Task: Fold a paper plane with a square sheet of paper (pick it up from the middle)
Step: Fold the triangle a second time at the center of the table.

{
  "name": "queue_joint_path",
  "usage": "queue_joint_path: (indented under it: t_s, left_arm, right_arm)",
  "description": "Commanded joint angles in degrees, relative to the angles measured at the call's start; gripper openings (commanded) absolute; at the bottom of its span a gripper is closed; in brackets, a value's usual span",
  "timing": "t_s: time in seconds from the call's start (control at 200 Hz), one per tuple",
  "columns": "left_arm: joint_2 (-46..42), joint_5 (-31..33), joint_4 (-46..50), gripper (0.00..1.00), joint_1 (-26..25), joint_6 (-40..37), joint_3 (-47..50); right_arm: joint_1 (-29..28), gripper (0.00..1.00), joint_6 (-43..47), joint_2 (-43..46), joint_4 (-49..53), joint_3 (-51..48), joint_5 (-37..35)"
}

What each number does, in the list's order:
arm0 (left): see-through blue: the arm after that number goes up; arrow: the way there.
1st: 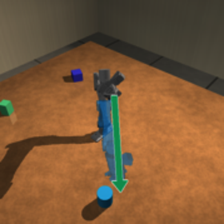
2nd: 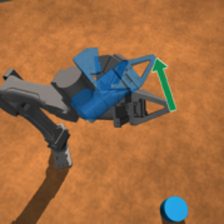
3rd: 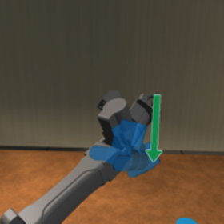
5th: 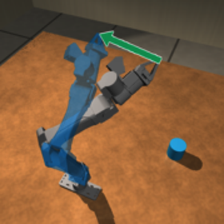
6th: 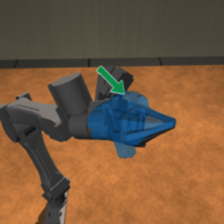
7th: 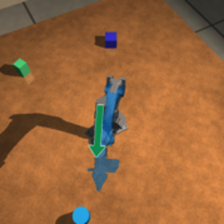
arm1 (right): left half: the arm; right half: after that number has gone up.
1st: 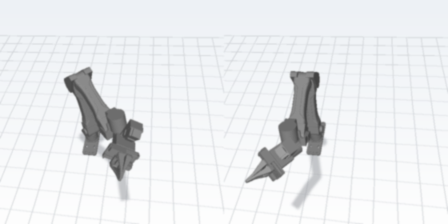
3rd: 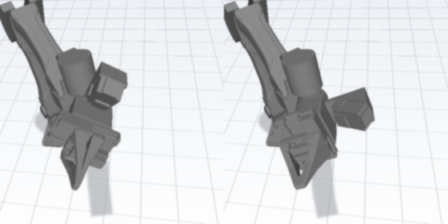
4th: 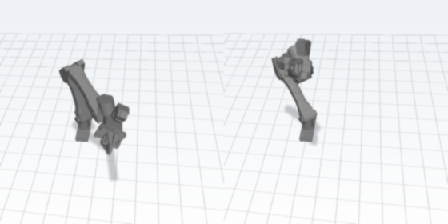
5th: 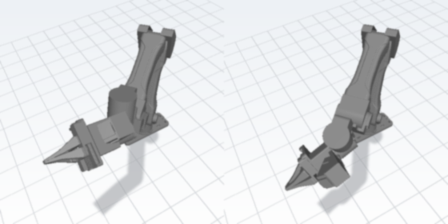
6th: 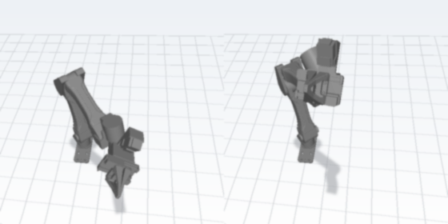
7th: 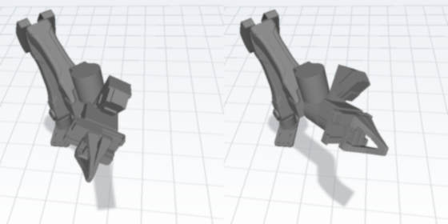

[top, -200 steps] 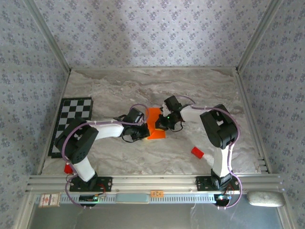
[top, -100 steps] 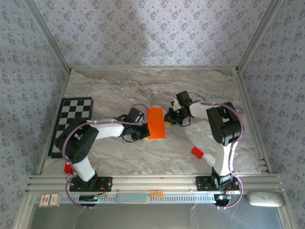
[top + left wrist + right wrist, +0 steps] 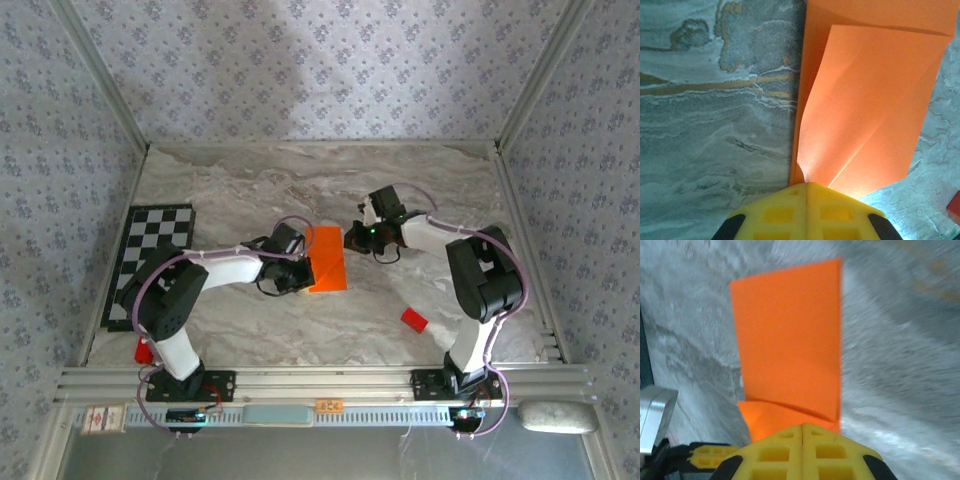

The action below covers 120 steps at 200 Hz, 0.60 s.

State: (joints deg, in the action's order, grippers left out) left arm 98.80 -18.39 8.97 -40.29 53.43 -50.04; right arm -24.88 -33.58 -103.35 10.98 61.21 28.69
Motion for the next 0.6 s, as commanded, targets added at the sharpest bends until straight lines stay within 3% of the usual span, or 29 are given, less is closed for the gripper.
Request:
queue_joint_path:
  t_s: [0.0,0.335,0.595]
  left_arm:
    - [2.0,1.6,5.8,0.0,-0.5,-1.2,0.4]
    - [-1.6,-1.6,1.7,0.0,-0.5,-3.5,-1.9]
    - [1.8,-3.3,-1.8,0.11,-0.5,-3.4,-5.9]
  right_arm:
    - [-3.0,0.0,0.5,-2.8,0.2,0.6,1.9]
    - [-4.1,0.0,0.8,-8.9,3.8,4.5,0.8]
    - [-4.1,0.0,1.3,-10.6,7.0,5.0,-0.7]
